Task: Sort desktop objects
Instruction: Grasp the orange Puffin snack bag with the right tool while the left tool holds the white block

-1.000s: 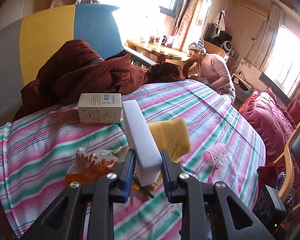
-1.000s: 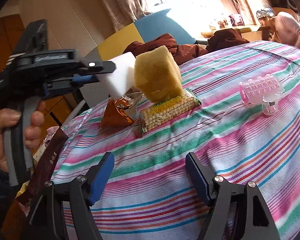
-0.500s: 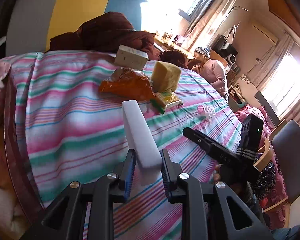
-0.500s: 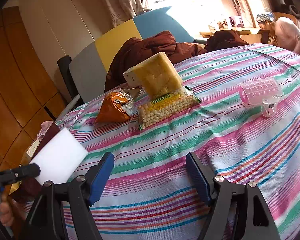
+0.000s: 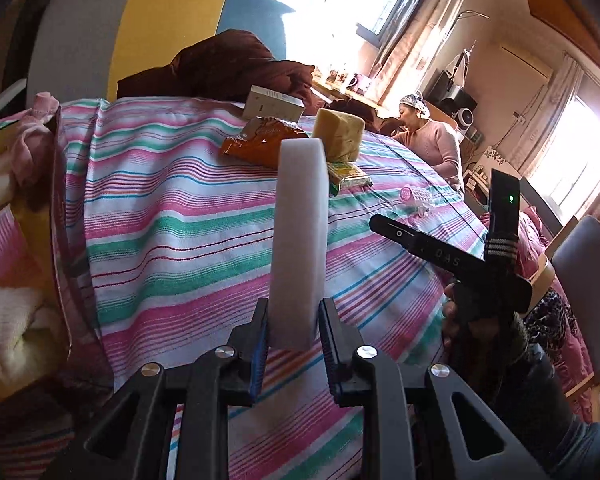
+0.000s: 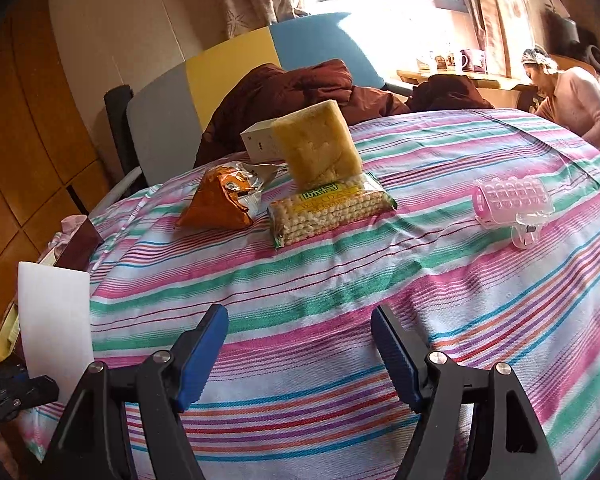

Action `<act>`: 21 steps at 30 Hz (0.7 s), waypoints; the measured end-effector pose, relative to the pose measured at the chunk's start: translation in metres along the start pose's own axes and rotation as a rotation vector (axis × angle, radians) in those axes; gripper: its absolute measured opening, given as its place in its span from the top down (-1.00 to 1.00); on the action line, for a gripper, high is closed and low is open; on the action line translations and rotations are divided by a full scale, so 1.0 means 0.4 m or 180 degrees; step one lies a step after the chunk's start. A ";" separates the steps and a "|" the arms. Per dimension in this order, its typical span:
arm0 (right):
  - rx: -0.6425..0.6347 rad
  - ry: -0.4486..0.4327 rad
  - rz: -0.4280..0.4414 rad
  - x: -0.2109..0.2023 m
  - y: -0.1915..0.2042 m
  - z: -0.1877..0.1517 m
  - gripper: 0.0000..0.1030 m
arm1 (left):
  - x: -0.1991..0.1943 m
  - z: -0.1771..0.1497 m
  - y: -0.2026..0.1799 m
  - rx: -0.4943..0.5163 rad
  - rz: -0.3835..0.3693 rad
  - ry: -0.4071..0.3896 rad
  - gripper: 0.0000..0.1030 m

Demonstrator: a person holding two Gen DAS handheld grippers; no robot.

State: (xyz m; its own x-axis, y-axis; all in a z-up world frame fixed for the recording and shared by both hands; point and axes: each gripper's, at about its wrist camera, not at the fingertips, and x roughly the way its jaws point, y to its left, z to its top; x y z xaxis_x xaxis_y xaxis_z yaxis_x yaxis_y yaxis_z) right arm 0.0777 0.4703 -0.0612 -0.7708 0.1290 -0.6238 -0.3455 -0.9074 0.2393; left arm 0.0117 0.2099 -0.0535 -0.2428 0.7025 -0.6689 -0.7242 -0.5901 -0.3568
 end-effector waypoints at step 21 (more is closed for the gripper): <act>-0.1706 0.0610 0.0187 0.239 0.243 0.262 -0.69 | -0.074 -0.049 0.023 0.0261 -0.0002 -0.0144 0.09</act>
